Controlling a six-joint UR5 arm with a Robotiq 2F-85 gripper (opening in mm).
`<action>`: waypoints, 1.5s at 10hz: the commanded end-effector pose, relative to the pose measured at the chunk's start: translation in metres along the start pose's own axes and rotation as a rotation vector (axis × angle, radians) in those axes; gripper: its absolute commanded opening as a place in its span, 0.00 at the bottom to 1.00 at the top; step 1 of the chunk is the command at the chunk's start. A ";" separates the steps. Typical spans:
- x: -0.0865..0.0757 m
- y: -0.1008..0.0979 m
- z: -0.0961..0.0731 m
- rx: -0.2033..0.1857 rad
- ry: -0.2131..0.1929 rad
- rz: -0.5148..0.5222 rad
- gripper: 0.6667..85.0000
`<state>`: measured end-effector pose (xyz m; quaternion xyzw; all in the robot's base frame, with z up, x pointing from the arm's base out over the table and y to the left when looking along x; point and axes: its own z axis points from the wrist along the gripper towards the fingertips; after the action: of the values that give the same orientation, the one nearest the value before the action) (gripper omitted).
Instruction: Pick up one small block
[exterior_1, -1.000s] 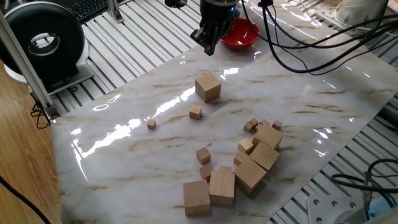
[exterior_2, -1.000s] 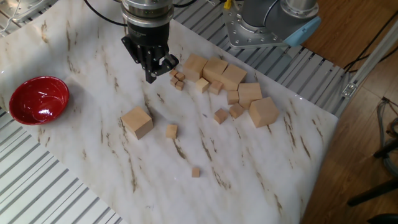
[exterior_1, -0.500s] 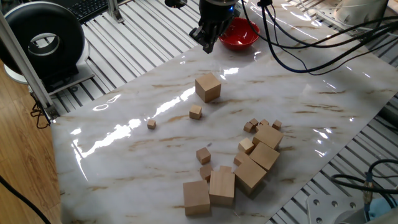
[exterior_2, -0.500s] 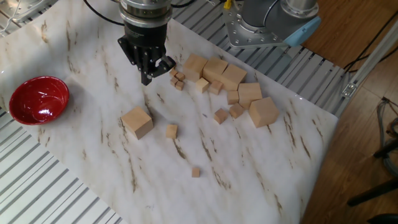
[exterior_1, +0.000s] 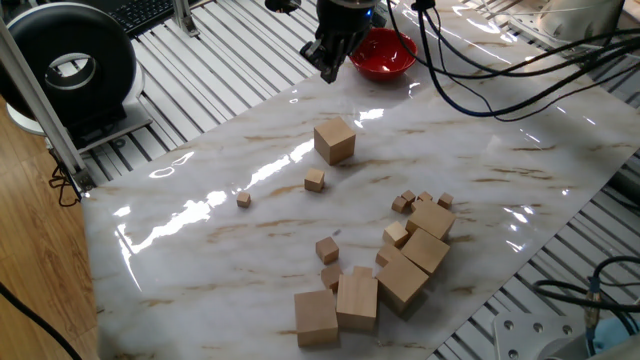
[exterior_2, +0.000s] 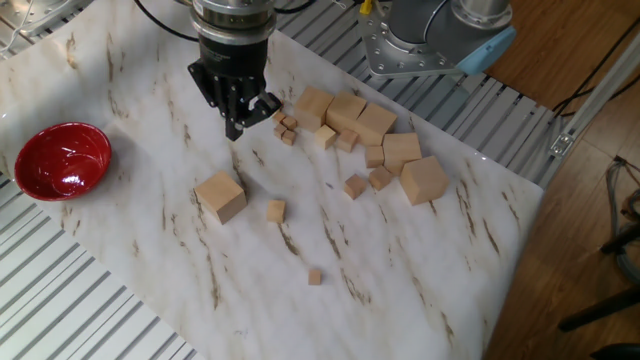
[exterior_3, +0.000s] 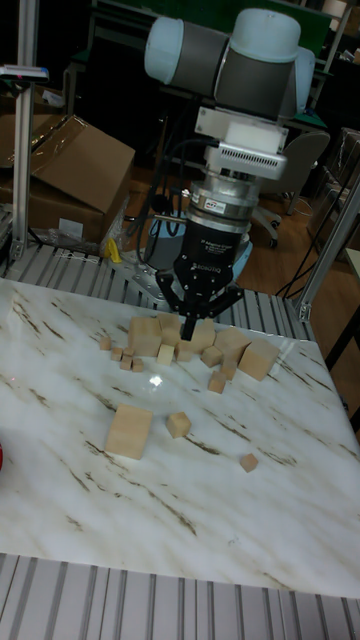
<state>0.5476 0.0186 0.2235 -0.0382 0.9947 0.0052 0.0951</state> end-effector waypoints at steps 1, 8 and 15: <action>0.007 0.010 0.011 -0.036 0.098 -0.073 0.00; -0.023 0.051 0.113 -0.098 0.165 -0.179 0.00; 0.029 0.067 0.170 -0.073 0.203 -0.239 0.00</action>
<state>0.5571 0.0818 0.0673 -0.1439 0.9892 0.0284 -0.0030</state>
